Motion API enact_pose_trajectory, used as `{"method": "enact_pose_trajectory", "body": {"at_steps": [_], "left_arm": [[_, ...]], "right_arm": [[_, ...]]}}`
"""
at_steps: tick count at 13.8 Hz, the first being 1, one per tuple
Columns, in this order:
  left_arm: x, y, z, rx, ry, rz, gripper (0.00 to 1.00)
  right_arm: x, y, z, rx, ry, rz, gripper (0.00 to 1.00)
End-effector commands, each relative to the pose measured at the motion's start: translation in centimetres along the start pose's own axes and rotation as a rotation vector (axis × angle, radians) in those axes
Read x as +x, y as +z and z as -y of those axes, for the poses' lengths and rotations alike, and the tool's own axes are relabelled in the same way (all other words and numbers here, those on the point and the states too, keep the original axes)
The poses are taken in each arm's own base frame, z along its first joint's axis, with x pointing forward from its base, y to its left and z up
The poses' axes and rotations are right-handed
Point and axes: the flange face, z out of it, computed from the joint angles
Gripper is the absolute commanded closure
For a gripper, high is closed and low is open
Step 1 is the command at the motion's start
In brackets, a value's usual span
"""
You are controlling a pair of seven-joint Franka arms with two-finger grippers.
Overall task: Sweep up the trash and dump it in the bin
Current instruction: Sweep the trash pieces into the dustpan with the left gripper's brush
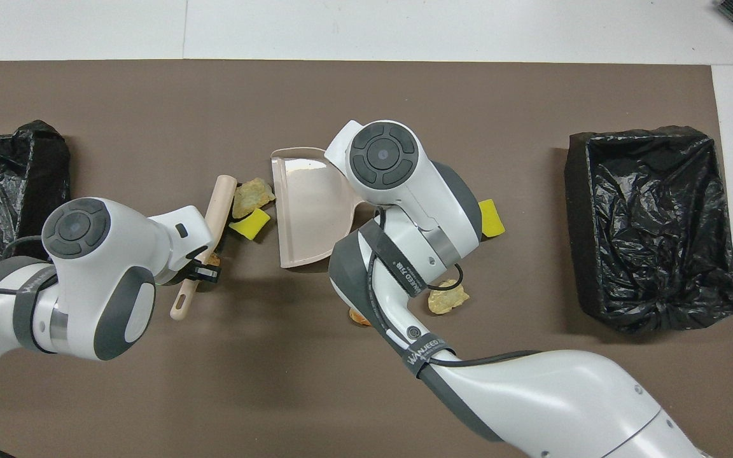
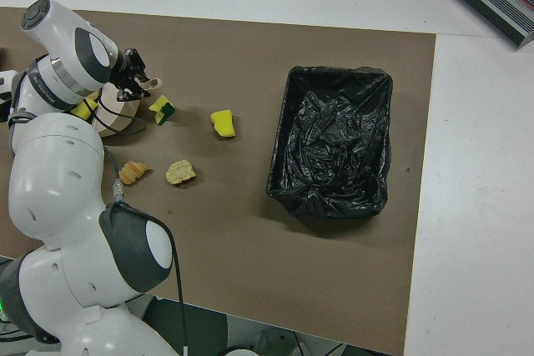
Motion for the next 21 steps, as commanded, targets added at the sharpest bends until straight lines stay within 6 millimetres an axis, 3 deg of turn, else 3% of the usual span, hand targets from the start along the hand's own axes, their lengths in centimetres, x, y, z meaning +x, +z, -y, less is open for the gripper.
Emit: {"method": "enact_pose_trajectory", "body": {"at_steps": [1, 3, 8, 11, 13, 16, 17, 19, 21], "left_arm": [[0.0, -0.7, -4.8, -0.032, -0.019, -0.025, 1.00], [1.1, -2.0, -6.4, -0.039, -0.090, -0.052, 1.00], [0.6, -3.0, -4.9, -0.028, -0.452, -0.020, 1.00], [-0.9, -3.0, -3.8, 0.131, -0.569, 0.038, 1.00], [-1.5, -4.0, -1.6, 0.206, -0.722, 0.028, 1.00], [-3.0, -4.5, -0.3, 0.306, -0.870, 0.072, 1.00], [-3.8, -4.4, 1.3, 0.329, -0.915, 0.108, 1.00], [-6.5, -3.0, 2.1, 0.338, -0.909, 0.138, 1.00], [-7.9, -1.4, 2.7, 0.281, -0.871, 0.078, 1.00]], "right_arm": [[0.7, 0.8, 0.0, -0.019, -0.039, -0.001, 1.00], [0.7, 0.7, 0.0, -0.023, -0.040, -0.003, 1.00], [0.7, 0.8, -0.1, -0.033, -0.039, -0.011, 1.00], [0.4, 1.4, 0.2, -0.038, -0.032, -0.031, 1.00], [0.6, 1.4, 0.5, -0.036, -0.025, -0.031, 1.00], [0.7, 1.3, 0.7, -0.035, -0.012, -0.032, 1.00], [0.8, 1.2, 0.8, -0.033, 0.005, -0.033, 1.00], [0.8, 1.5, 1.1, -0.027, 0.029, -0.029, 1.00], [0.8, 1.5, 1.6, -0.021, 0.029, -0.026, 1.00]]}}
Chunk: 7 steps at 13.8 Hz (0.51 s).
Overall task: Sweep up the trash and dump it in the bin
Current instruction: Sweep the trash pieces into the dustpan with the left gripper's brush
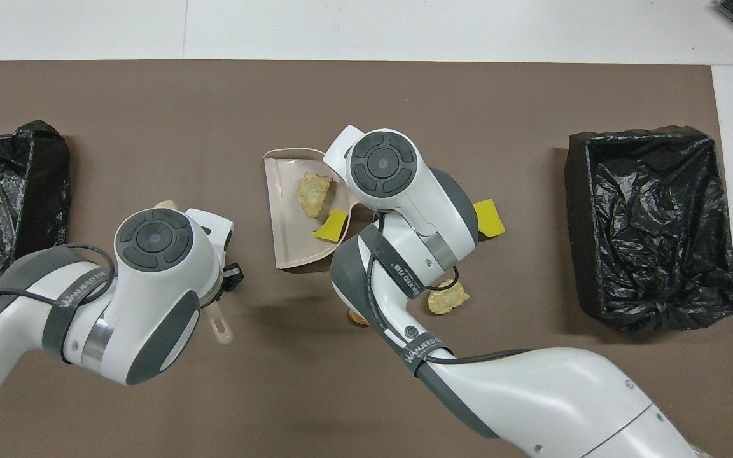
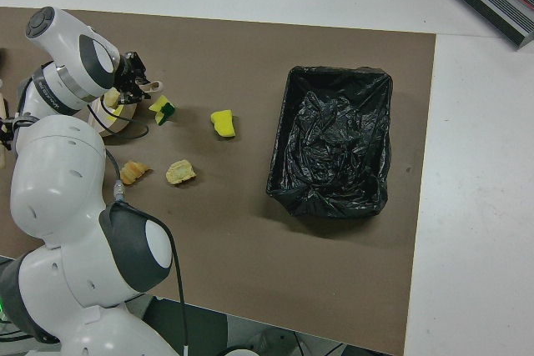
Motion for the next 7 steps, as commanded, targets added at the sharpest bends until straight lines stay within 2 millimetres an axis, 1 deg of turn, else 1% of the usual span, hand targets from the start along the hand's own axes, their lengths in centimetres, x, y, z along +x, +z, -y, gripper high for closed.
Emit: {"method": "enact_pose_trajectory", "body": {"at_steps": [1, 2, 4, 7], "left_arm": [[-1.4, 2.2, 1.2, -0.064, 0.063, -0.045, 1.00], [-1.3, 3.1, 0.3, -0.080, 0.118, -0.017, 1.00], [-0.9, 3.1, -0.5, -0.162, 0.222, -0.006, 1.00], [-1.1, 2.7, -1.7, -0.256, 0.380, -0.008, 1.00]], "right_arm": [[0.3, 0.2, 1.3, 0.002, 0.023, -0.006, 1.00], [0.7, 0.1, 1.6, 0.004, 0.035, -0.008, 1.00], [0.8, 0.1, 1.7, 0.004, 0.058, -0.008, 1.00], [0.8, 0.3, 1.8, 0.008, 0.057, -0.006, 1.00]]}}
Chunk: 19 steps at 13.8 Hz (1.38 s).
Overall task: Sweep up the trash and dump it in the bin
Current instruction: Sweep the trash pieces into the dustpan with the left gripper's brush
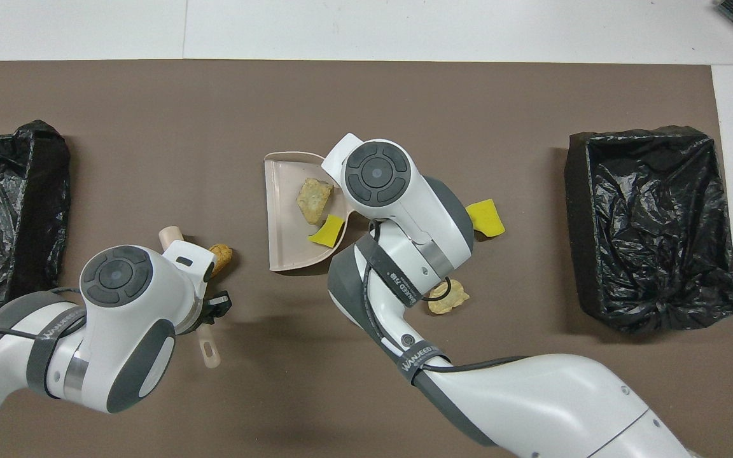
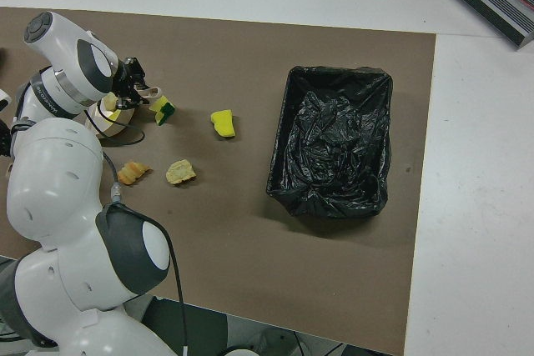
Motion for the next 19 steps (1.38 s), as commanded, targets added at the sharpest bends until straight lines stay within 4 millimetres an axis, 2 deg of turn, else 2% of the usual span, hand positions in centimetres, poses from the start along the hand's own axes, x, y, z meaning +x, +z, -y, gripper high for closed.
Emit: {"method": "enact_pose_trajectory", "body": {"at_steps": [1, 2, 5, 6, 8, 11, 15, 17, 18, 19], "left_arm": [[-0.1, 0.0, -1.0, -0.090, 0.133, -0.002, 1.00], [-0.6, -0.2, -2.0, -0.125, 0.176, -0.006, 1.00], [-4.1, -0.8, -6.7, -0.189, 0.284, -0.041, 1.00], [-4.6, -1.3, -8.3, -0.234, 0.278, -0.052, 1.00], [-3.8, -2.6, -10.0, -0.267, 0.264, -0.057, 1.00], [-2.6, -2.8, -9.3, -0.250, 0.255, -0.054, 1.00], [1.2, -2.6, -5.8, -0.216, 0.186, -0.065, 1.00], [1.9, -2.4, -4.7, -0.187, 0.180, -0.053, 1.00], [2.6, -2.6, -3.8, -0.170, 0.171, -0.053, 1.00], [3.2, -2.6, -3.3, -0.150, 0.170, -0.052, 1.00]], "right_arm": [[0.2, 0.0, 0.9, -0.005, 0.017, -0.013, 1.00], [0.2, 0.0, 0.9, -0.007, 0.017, -0.013, 1.00], [0.2, 0.1, 0.9, -0.007, 0.017, -0.014, 1.00], [0.1, 0.1, 0.8, -0.007, 0.018, -0.013, 1.00], [0.1, 0.1, 0.8, -0.007, 0.018, -0.013, 1.00], [-0.1, 0.1, 0.6, -0.007, 0.026, -0.014, 1.00], [-0.7, 0.3, 0.4, 0.011, 0.058, -0.037, 1.00], [-1.6, 0.5, -0.2, 0.013, 0.074, -0.044, 1.00], [-1.6, 0.2, -0.3, 0.014, 0.075, -0.065, 1.00], [-2.6, -0.4, -0.7, 0.010, 0.090, -0.075, 1.00]]}}
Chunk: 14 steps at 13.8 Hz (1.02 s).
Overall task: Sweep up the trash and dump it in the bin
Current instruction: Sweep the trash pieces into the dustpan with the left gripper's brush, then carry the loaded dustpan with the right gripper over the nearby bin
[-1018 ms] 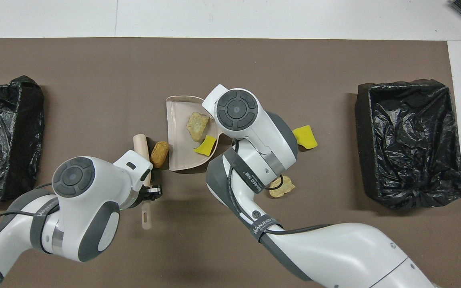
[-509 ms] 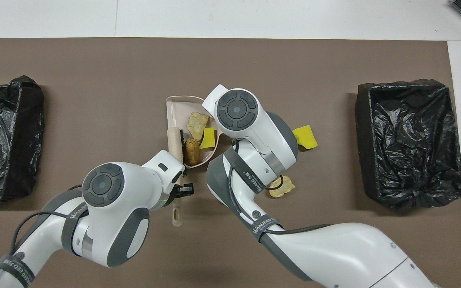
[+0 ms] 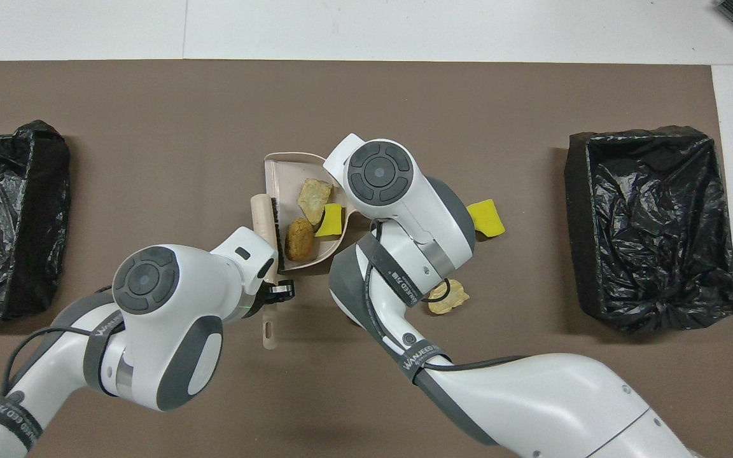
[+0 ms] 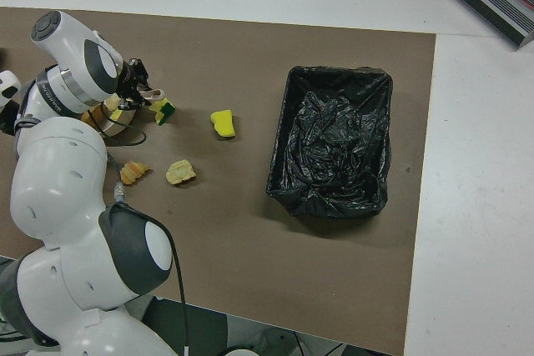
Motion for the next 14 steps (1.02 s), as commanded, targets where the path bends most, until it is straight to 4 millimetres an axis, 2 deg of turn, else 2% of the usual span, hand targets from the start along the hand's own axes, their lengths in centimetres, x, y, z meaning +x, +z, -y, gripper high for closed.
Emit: {"method": "enact_pose_trajectory", "body": {"at_steps": [1, 2, 3, 5, 7, 8, 11, 12, 14], "left_arm": [[1.5, -0.8, 1.3, 0.058, 0.008, 0.008, 1.00], [2.0, -1.2, 1.9, 0.084, 0.010, 0.011, 1.00], [2.3, -1.6, 1.9, 0.110, 0.024, 0.014, 1.00], [2.7, -2.6, 1.7, 0.137, 0.044, 0.003, 1.00], [3.3, -4.1, 1.4, 0.144, 0.045, -0.003, 1.00], [3.7, -4.3, 1.6, 0.158, 0.036, 0.022, 1.00], [3.1, -4.5, 0.0, 0.163, 0.049, 0.023, 1.00], [2.5, -4.3, -0.9, 0.164, 0.042, 0.020, 1.00], [0.2, -3.7, -3.3, 0.169, -0.025, 0.009, 1.00]], "right_arm": [[-2.0, -1.4, -0.5, -0.016, 0.038, -0.044, 1.00], [-3.2, -2.1, -1.0, -0.018, 0.040, -0.057, 1.00], [-4.1, -2.4, -1.3, -0.009, 0.032, -0.079, 1.00], [-6.4, -4.1, -2.0, -0.012, 0.027, -0.115, 1.00], [-9.6, -5.8, -2.5, -0.027, 0.047, -0.116, 1.00], [-11.5, -6.7, -2.6, -0.017, 0.041, -0.134, 1.00], [-18.8, -9.3, -2.5, 0.037, 0.028, -0.142, 1.00], [-21.0, -10.3, -2.4, 0.057, 0.035, -0.134, 1.00], [-26.7, -11.8, -2.9, 0.050, 0.024, -0.126, 1.00]]}}
